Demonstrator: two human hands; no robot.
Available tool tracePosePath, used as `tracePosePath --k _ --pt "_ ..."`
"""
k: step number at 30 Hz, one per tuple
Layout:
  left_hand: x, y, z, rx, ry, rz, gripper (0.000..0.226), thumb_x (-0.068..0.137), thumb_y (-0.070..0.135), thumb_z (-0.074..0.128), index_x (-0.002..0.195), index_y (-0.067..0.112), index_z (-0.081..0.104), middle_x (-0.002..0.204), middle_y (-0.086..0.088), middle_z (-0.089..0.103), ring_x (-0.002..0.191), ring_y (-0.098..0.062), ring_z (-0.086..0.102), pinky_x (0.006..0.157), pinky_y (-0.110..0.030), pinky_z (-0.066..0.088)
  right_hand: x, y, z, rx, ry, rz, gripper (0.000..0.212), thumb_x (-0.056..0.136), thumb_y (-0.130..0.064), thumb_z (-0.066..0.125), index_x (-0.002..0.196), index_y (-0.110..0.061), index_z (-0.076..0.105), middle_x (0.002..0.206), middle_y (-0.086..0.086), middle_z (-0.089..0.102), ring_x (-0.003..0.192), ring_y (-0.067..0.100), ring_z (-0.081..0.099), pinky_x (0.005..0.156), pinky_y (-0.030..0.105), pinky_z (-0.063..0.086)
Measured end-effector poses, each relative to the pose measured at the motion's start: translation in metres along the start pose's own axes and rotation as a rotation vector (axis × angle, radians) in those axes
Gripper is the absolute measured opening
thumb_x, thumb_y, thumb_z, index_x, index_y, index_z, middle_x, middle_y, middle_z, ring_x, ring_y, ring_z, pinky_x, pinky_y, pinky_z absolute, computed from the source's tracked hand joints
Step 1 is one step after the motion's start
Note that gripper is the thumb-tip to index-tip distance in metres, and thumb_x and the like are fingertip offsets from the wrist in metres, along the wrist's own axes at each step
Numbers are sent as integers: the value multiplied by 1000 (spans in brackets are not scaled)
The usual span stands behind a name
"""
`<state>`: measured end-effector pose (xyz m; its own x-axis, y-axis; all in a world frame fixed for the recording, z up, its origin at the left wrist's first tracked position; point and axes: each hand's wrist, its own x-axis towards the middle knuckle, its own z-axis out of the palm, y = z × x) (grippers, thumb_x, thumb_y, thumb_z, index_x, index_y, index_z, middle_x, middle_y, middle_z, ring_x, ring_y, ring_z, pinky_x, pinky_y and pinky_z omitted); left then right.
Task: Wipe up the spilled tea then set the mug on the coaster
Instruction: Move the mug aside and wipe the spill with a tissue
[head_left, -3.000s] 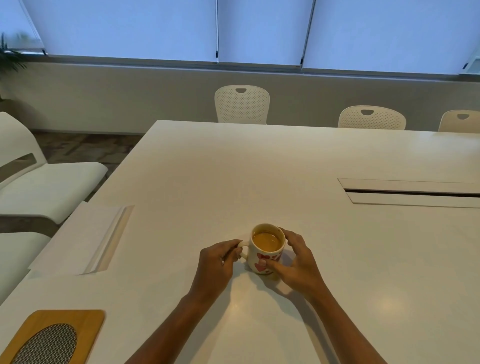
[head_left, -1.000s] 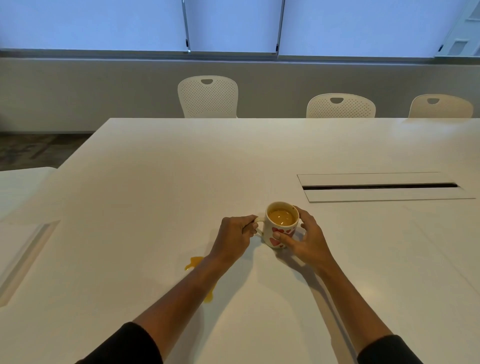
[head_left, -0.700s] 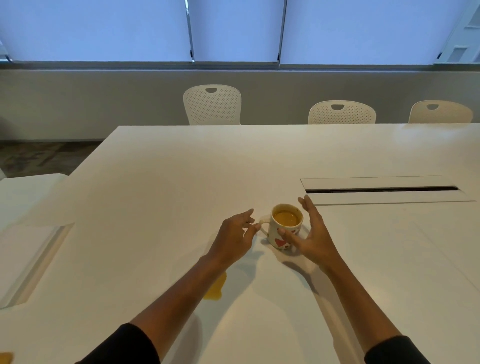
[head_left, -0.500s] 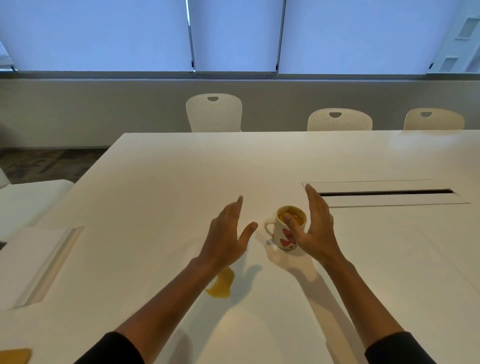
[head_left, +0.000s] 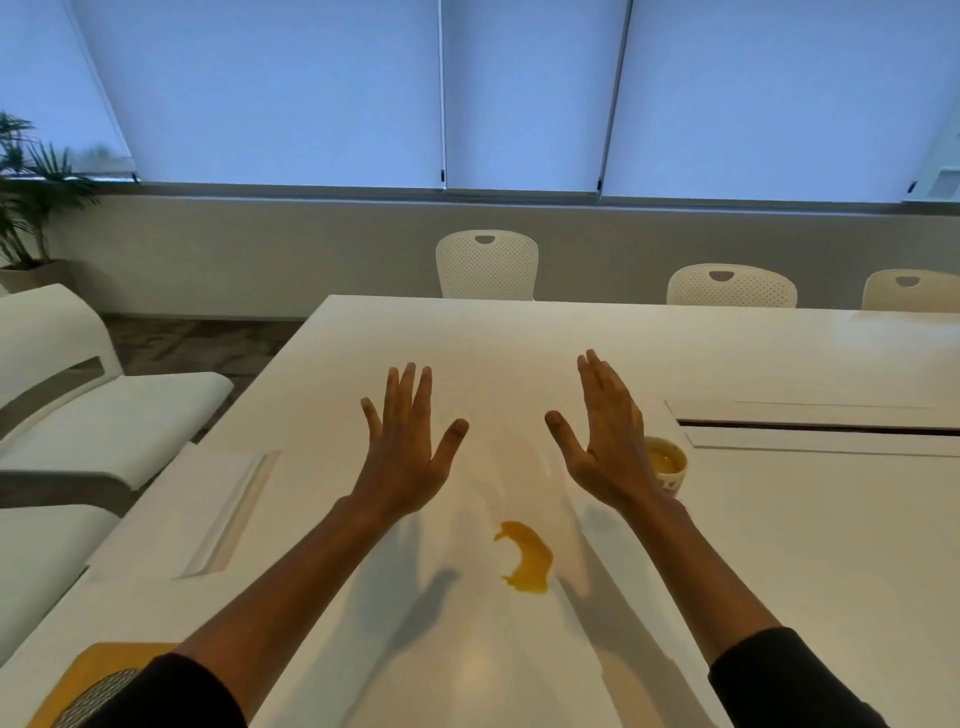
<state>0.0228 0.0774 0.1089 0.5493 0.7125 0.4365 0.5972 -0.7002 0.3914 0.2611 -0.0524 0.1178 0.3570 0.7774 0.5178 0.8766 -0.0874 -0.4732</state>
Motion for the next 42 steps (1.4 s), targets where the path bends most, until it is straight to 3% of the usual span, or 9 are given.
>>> tracePosePath --k 5,10,17,23,27,30,37,42 --pt "-21 -45 -28 59 -1 -36 102 85 86 1 165 22 -1 173 -3 -15 157 -24 -25 123 -65 -12 3 -40 35 28 -66 -53 90 96 -78 27 169 -29 9 179 -4 5 165 24 7 130 63 14" --pt "-43 -89 -48 118 -31 -113 112 78 90 -7 165 22 3 173 -4 -12 157 -26 -23 123 -64 -12 1 -72 71 41 -157 -103 84 101 -69 34 169 -28 6 179 -4 3 165 22 3 131 58 13" --pt "-81 -157 -56 116 -156 -249 79 101 62 36 163 16 21 174 -7 9 161 -28 -5 126 -61 2 -15 -103 119 19 -321 -144 81 107 -63 34 170 -22 5 179 -1 2 165 20 1 133 54 10" --pt "-102 -208 -61 40 -137 -439 60 105 40 49 156 9 39 166 -13 34 158 -31 18 126 -54 24 -36 -113 154 9 -435 -134 78 108 -61 33 170 -21 8 179 0 8 164 19 3 133 50 12" --pt "-110 -226 -63 -15 -14 -535 48 102 28 60 143 4 55 145 -17 59 136 -34 55 114 -47 44 -49 -110 173 -4 -532 -96 79 107 -60 35 170 -21 7 179 -1 10 164 21 9 132 50 14" --pt "-110 -235 -62 6 59 -571 41 99 23 65 133 0 64 128 -19 70 119 -33 66 105 -44 52 -58 -105 184 -12 -590 -75 82 106 -59 41 170 -21 6 178 -1 12 163 21 13 132 46 17" --pt "-103 -243 -59 133 70 -612 45 93 34 72 127 5 69 132 -16 69 127 -36 59 107 -54 49 -75 -94 197 -68 -596 -72 84 106 -58 43 170 -18 7 178 0 12 164 19 10 134 41 7" --pt "-97 -244 -57 278 -38 -671 61 92 50 65 139 10 60 145 -12 59 135 -34 49 108 -54 46 -79 -91 203 -39 -587 -49 84 106 -56 45 169 -15 8 178 1 11 164 18 7 134 40 -1"
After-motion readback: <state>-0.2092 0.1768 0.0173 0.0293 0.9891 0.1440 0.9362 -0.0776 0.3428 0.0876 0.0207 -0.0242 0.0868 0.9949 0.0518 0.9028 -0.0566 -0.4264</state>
